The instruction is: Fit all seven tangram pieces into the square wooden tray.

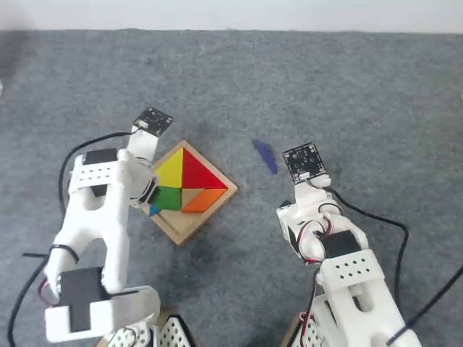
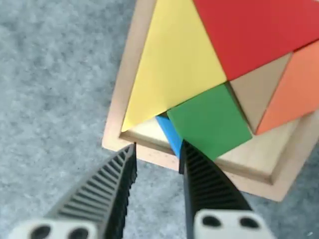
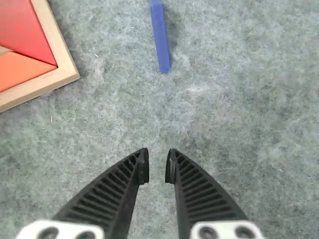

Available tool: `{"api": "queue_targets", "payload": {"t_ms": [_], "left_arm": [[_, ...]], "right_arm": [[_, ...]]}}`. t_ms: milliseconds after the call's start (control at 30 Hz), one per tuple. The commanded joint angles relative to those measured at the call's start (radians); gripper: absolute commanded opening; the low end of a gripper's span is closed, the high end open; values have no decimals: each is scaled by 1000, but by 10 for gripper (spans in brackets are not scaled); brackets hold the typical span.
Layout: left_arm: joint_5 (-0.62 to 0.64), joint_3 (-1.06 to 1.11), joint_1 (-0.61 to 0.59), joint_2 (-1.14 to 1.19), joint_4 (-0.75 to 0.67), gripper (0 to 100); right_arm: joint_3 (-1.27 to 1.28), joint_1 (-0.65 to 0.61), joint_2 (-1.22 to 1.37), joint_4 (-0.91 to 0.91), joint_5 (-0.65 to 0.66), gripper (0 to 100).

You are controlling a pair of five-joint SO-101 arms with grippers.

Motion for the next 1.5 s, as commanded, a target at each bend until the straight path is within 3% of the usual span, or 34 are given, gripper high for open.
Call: {"api": "queue_targets", "payload": {"t_ms": [0,233,367,567,867,1133,1233,1333,1467], "left_arm": [[18,-7,35,-46,8,141],[15,30,127,-35,8,141],[18,111,158,-34,-75,141],[-28,153,69,-34,-94,141],[-181,105,-201,-37,-92,141],[-175,64,-219,-44,-97,141],[-77,7,-245,-46,-94,145],[110,-94,-298,-46,-89,160],[229,-202,-345,-46,28,238]], "right_arm": [[-9,8,-35,-21,14,79],[-9,8,-35,-21,14,79],[-9,10,-35,-18,14,79],[-9,10,-36,-15,14,79],[-9,10,-36,-15,14,79],[-9,10,-33,-18,14,79],[-9,8,-33,-18,14,79],[-9,7,-33,-15,14,80],[-9,5,-28,-13,14,80]]}}
